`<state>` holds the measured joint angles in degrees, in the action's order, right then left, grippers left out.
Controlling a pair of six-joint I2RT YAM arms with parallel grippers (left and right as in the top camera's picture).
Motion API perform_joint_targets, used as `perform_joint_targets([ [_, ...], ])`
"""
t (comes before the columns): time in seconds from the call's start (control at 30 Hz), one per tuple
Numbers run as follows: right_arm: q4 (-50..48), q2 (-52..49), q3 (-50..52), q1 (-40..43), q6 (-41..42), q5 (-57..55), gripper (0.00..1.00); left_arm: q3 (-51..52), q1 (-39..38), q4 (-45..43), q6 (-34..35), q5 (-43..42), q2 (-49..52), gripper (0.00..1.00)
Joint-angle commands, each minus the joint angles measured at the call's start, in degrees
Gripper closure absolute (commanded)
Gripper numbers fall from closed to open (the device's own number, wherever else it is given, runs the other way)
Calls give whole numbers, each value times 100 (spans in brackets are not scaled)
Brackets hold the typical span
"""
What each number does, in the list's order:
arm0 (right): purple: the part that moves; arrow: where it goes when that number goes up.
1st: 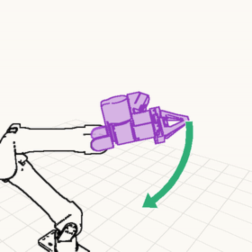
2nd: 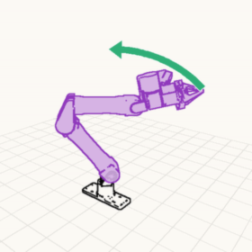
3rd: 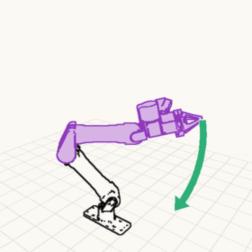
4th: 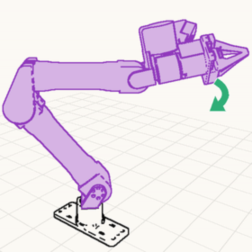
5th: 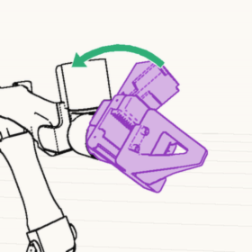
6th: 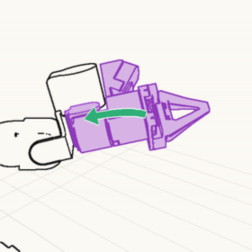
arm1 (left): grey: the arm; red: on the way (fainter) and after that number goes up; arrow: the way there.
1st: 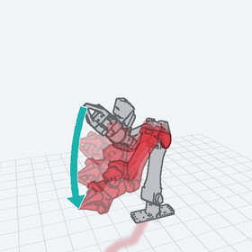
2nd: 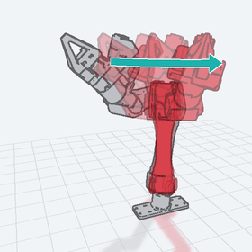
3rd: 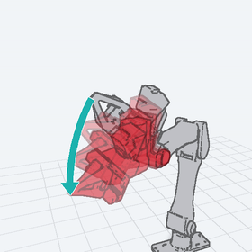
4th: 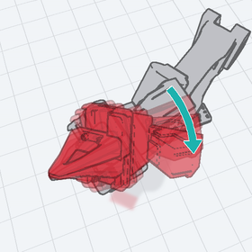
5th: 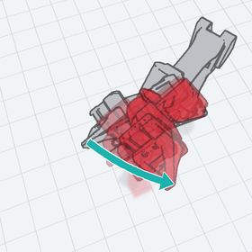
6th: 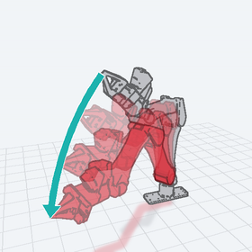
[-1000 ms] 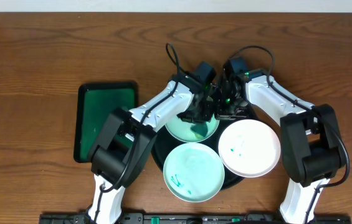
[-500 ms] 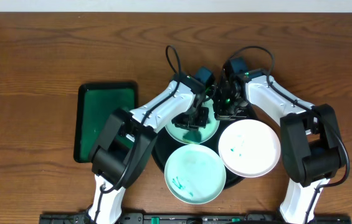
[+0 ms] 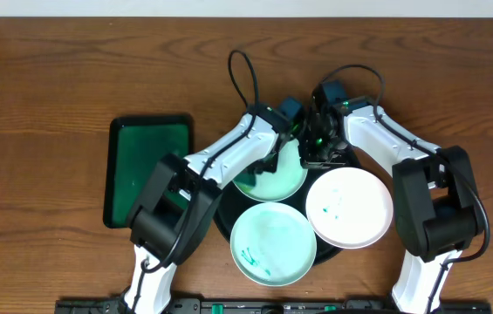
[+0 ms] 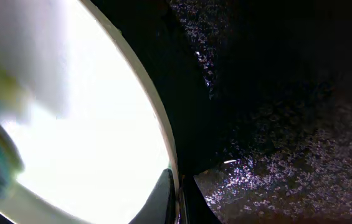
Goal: Clean dirty plates on tray and stack at the side
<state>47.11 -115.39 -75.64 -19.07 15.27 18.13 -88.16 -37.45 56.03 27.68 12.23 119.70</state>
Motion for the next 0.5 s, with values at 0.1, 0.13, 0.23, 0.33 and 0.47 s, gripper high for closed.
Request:
perform_joint_targets([
  [0.1,52,-70,26,72,-118,-376,99,-645,87,205,374,1202,120,93],
  [0.13,52,-70,26,72,-118,-376,99,-743,87,289,372,1182,120,93],
  [0.23,50,-70,26,72,-118,-376,99,-1012,76,542,372,1128,114,93],
  [0.33,50,-70,26,72,-120,-376,99,-1209,76,796,382,1099,66,93],
  [0.47,48,-70,26,72,-120,-374,99,-1266,129,1121,841,1185,-166,93],
])
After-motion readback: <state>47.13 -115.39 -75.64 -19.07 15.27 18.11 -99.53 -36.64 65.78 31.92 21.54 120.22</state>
